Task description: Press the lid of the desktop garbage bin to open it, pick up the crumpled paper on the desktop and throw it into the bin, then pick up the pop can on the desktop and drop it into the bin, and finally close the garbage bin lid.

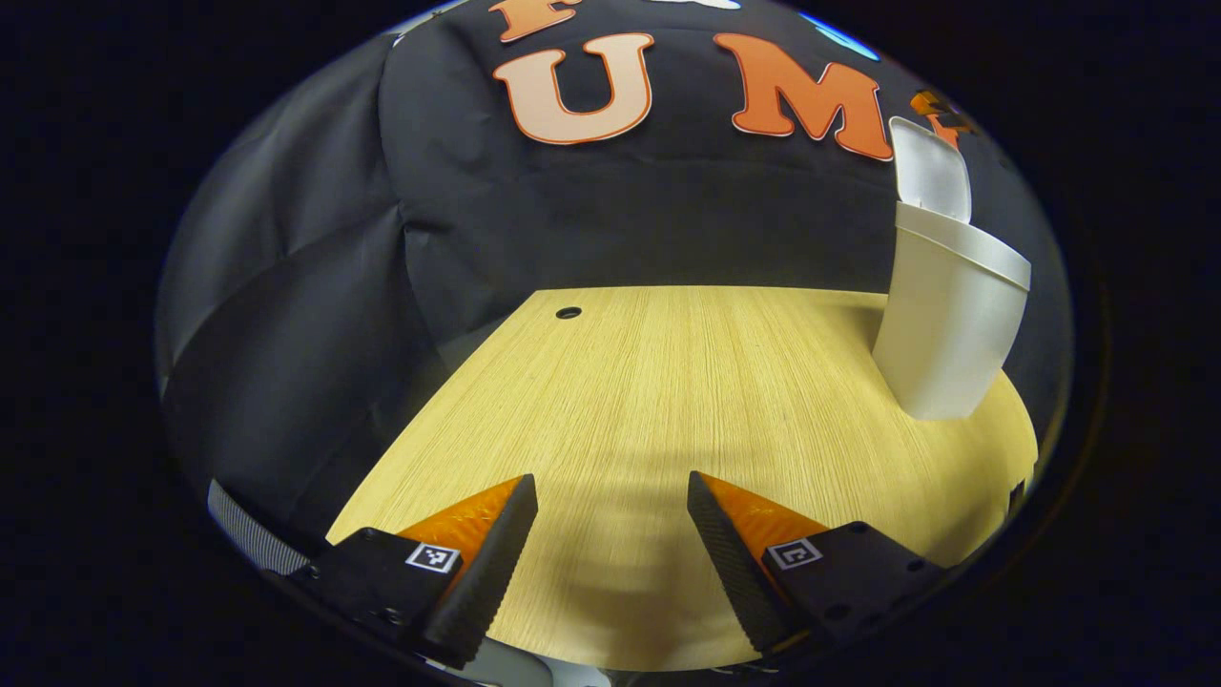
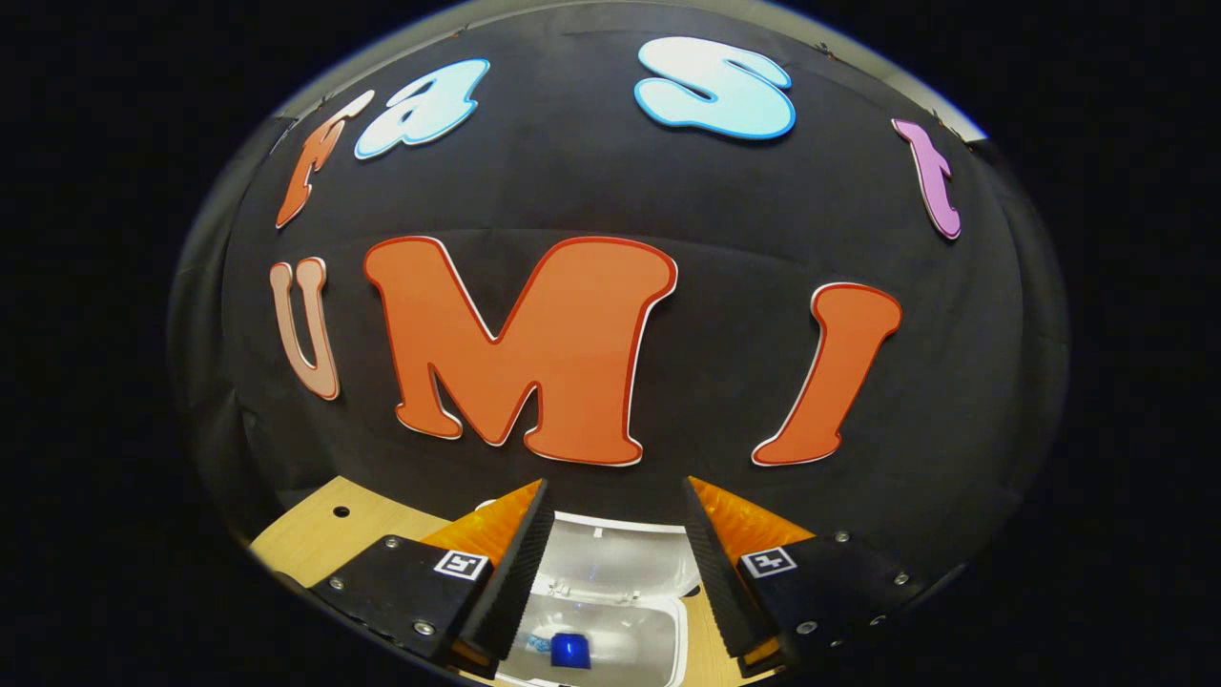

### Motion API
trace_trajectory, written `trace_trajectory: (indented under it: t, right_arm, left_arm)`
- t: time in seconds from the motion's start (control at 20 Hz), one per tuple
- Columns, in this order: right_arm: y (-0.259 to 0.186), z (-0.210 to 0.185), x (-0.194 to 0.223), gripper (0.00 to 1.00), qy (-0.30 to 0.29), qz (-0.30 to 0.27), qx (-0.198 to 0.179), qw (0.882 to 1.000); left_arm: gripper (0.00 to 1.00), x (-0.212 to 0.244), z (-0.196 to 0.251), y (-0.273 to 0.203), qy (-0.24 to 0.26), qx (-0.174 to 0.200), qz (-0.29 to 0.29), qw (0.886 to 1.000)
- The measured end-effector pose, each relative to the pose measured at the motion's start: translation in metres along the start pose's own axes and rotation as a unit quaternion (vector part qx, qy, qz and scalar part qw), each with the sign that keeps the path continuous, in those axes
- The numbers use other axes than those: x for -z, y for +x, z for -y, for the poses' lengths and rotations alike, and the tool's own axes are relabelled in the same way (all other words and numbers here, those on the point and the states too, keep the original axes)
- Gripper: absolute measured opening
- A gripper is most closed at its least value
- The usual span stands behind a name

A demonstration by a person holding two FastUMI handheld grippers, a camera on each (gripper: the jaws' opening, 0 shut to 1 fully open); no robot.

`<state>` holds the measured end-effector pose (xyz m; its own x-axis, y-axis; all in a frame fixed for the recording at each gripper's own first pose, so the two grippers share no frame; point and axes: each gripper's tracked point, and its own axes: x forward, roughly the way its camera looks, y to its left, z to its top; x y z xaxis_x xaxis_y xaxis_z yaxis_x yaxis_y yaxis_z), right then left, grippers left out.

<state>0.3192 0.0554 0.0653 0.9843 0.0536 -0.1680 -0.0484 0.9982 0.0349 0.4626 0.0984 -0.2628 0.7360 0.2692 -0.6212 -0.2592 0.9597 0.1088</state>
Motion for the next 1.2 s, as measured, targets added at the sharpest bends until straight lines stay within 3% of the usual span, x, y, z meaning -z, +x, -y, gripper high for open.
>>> trace_trajectory:
  t: [0.15, 0.4, 0.95, 1.2]
  right_arm:
    - [0.015, 0.001, 0.006, 0.78, 0.010, -0.010, 0.004, 1.000]
    - [0.027, -0.008, 0.023, 0.81, 0.012, -0.033, 0.000, 0.999]
    - [-0.007, -0.012, 0.042, 0.81, 0.039, -0.034, -0.022, 0.998]
    - [-0.024, -0.014, 0.076, 0.81, 0.027, -0.073, -0.017, 0.997]
  left_arm:
    - [1.00, 0.000, -0.001, 0.001, 0.001, -0.007, -0.001, 1.000]
    - [1.00, 0.000, -0.002, 0.000, 0.005, -0.012, -0.006, 1.000]
    - [0.99, 0.006, 0.003, -0.004, 0.031, 0.025, -0.017, 0.999]
    - [0.99, 0.005, 0.005, -0.002, 0.044, 0.043, -0.012, 0.998]
